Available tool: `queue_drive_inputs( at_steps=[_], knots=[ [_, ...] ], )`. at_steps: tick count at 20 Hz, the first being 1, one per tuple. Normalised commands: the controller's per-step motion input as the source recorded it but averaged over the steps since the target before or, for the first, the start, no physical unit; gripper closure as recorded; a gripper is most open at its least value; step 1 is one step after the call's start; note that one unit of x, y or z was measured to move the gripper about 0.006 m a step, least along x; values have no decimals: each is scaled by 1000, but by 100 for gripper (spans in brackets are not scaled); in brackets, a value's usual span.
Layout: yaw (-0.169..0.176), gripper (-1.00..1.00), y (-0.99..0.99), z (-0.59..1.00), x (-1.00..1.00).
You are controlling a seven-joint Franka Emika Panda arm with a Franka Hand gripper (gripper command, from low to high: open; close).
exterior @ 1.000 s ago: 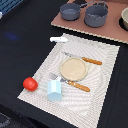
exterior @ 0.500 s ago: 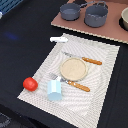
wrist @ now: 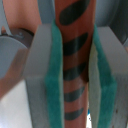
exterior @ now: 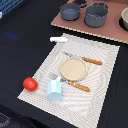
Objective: Interact with the objects in diverse but meaningful ways.
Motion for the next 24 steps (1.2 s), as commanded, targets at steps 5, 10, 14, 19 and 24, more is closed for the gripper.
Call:
queue_drive_inputs(
  at_steps=[5,10,14,19,24],
  knots=[
    [9,100,241,-207,74],
    [0,100,198,-149,97],
    [0,100,122,-93,206],
    [0,100,61,-69,249],
    [-5,100,94,-39,292]
  ],
)
